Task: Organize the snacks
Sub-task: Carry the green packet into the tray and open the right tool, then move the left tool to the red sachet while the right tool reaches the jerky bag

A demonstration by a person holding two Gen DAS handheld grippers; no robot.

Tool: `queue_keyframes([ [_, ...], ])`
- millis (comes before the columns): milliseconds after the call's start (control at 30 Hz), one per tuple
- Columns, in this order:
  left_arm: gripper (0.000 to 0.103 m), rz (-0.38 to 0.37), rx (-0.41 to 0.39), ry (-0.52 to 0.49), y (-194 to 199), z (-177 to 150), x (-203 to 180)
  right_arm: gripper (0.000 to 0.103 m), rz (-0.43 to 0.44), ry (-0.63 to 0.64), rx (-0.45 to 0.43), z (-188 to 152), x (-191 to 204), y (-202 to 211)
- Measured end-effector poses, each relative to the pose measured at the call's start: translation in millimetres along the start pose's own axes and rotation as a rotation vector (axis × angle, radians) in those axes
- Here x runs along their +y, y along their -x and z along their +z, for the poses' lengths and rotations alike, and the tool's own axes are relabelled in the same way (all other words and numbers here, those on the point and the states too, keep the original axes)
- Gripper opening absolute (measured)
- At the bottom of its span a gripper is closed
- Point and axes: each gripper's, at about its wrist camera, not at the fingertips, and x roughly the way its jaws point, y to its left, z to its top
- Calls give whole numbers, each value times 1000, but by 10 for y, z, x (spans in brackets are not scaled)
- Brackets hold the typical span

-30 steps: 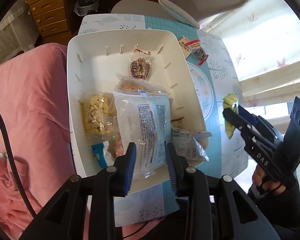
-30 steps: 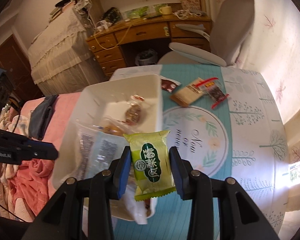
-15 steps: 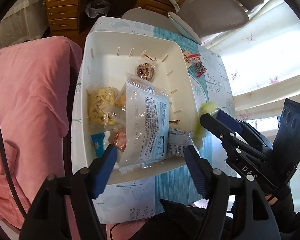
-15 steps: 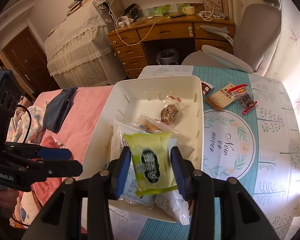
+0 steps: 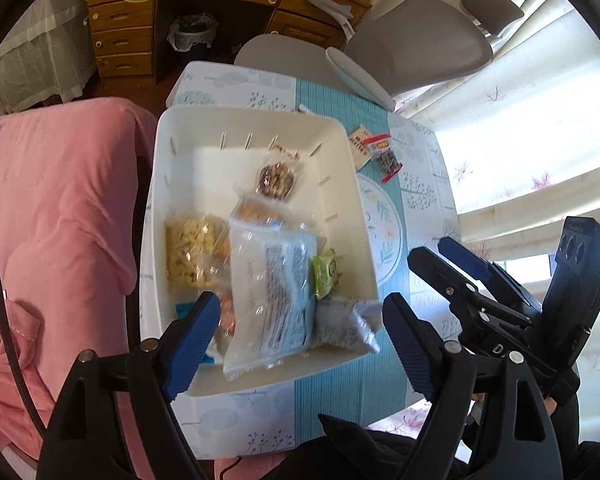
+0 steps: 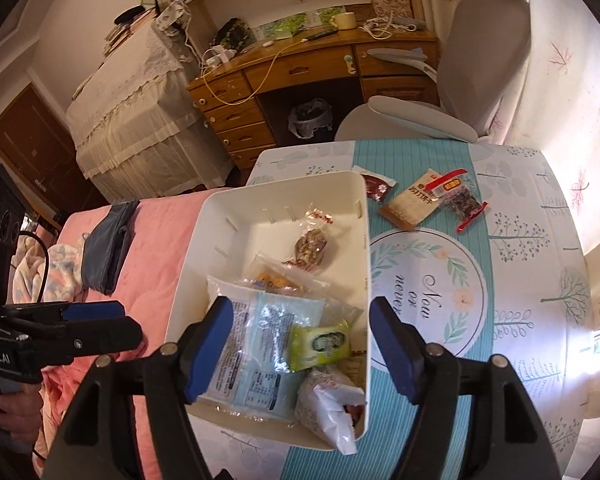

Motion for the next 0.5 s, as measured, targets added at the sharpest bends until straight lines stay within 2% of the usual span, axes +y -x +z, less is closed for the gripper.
queue_keyframes([
  [333,83,40,-32,-18,-12,592,-359,75,-31,-51,-29,427,-487,-15],
  [500,84,27,-17,16,-80,961,-455,75,-65,-63,-16,661,-737,-89],
])
